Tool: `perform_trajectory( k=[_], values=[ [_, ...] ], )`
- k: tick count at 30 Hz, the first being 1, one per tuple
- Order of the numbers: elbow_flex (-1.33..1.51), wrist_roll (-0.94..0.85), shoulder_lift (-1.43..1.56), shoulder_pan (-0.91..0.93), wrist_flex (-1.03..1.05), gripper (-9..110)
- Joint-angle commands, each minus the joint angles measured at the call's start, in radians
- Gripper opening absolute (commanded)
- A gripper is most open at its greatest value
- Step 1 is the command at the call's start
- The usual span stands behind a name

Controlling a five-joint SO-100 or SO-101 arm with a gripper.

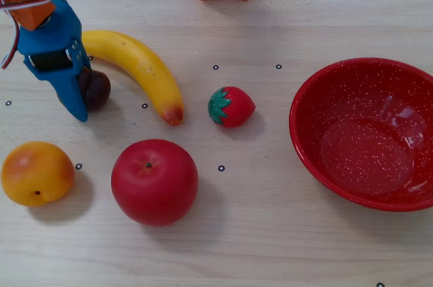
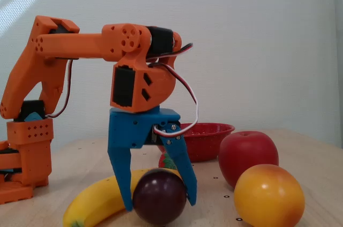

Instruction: Put the plum in the red bowl.

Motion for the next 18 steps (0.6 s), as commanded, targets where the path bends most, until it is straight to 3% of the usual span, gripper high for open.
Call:
perform_trajectory(
  k=[1, 12, 18],
  values=[
    [-0.118, -0.005, 0.075, 0.011, 0.063, 0],
    [-0.267, -0.077, 0.213, 0.043, 0.267, 0],
    [-0.284, -0.164, 0.324, 0.12, 0.275, 0]
  ],
)
